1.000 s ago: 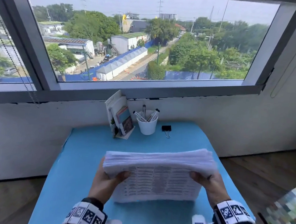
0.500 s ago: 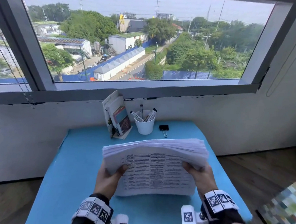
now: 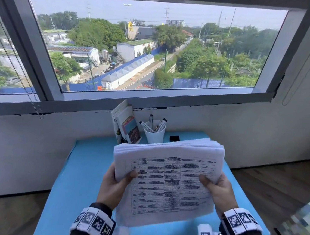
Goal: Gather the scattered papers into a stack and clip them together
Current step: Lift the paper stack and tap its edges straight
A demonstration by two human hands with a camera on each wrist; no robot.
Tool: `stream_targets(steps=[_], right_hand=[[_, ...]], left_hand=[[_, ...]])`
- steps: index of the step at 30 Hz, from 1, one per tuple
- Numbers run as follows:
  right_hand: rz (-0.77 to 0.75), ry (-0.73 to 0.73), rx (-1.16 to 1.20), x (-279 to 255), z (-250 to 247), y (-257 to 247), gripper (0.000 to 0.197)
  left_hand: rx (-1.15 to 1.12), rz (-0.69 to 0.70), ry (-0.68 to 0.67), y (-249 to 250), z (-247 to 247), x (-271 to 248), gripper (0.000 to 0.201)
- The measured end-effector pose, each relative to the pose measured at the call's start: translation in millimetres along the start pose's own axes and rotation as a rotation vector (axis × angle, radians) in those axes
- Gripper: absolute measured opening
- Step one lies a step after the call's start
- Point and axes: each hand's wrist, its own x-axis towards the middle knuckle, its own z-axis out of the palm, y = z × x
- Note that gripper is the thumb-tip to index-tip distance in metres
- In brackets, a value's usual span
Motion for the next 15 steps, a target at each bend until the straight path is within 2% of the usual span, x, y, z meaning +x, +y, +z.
stream_targets(steps=[3, 4, 6, 10, 12, 13, 15], right_hand=[[-0.037, -0.040, 0.103, -3, -1, -12, 0.034], [-0.051, -0.044, 0.108, -5, 1, -16, 0.027], [-0.072, -0.056, 0.089, -7, 4, -22, 0.024], [-0.092, -0.054, 0.099, -11, 6, -30, 0.025], [-0.114, -0.052, 0.106, -12, 5, -31, 0.027], [-0.124, -0.055, 0.109, -12, 4, -31, 0.028], [-0.129, -0.054, 0.112, -13, 3, -31, 0.030]], left_hand=[[-0.060, 0.007, -0.081, 12, -7, -7, 0.049], [-0.053, -0.004, -0.105, 13, -8, -9, 0.062], [-0.027, -0.016, -0.126, 16, -6, -15, 0.083], [-0.023, -0.012, -0.089, 18, -7, -16, 0.087], [-0.004, 0.016, -0.037, 15, -10, -18, 0.078], [0.007, 0.033, 0.004, 13, -11, -19, 0.063], [0.018, 0.065, 0.080, 10, -12, -23, 0.019]])
